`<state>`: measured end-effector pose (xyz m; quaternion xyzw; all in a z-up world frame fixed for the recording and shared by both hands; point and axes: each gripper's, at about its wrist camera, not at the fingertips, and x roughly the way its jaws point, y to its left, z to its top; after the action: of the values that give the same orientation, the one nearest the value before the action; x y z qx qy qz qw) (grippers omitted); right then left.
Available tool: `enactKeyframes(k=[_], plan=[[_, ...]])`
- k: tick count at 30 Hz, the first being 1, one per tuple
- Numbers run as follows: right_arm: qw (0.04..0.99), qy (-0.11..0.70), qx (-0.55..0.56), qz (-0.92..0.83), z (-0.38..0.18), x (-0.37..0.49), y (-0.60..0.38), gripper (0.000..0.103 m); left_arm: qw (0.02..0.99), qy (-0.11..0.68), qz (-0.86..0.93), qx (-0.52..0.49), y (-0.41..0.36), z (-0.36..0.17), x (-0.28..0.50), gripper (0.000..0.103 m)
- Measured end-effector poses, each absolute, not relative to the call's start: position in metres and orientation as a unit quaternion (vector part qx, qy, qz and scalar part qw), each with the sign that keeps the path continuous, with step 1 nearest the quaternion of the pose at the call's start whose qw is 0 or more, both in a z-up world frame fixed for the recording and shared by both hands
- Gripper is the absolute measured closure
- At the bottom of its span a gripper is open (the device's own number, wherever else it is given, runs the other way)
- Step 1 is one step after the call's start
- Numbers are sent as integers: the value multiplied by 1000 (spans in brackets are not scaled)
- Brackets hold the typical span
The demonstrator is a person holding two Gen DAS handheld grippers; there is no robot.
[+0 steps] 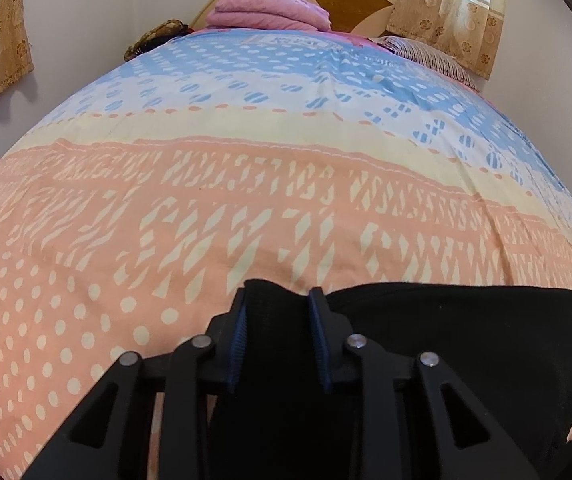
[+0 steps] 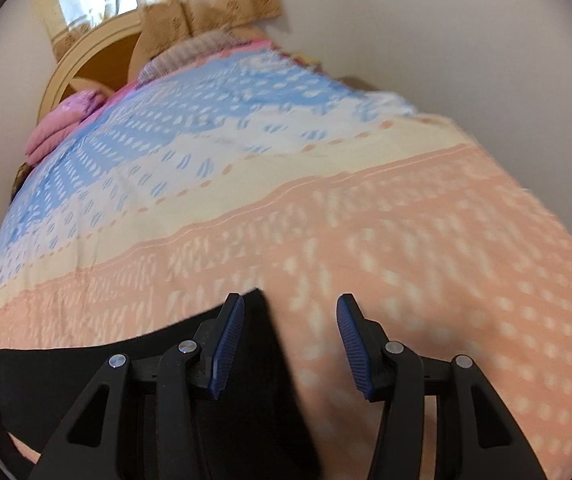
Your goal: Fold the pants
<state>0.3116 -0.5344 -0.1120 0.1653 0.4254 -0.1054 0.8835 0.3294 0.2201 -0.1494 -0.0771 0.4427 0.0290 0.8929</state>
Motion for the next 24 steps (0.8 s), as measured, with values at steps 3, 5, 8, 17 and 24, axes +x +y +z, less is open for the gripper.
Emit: enactKeyframes(k=[3, 5, 8, 17, 24], plan=[[879, 441, 156, -95, -120, 329, -528, 53, 893, 444, 30, -74, 221, -149, 329, 72], [877, 448, 156, -77, -123, 336, -524, 53, 892, 444, 32, -71, 220, -150, 330, 72], [871, 459, 160, -65, -126, 340, -522, 59, 892, 446, 40, -62, 218, -149, 331, 67], [869, 482, 90, -61, -128, 335, -506, 80, 891, 450, 31, -53, 214, -149, 336, 73], [887, 448, 82, -79, -114, 328, -502, 98, 893, 448, 16, -41, 206, -139, 337, 89]])
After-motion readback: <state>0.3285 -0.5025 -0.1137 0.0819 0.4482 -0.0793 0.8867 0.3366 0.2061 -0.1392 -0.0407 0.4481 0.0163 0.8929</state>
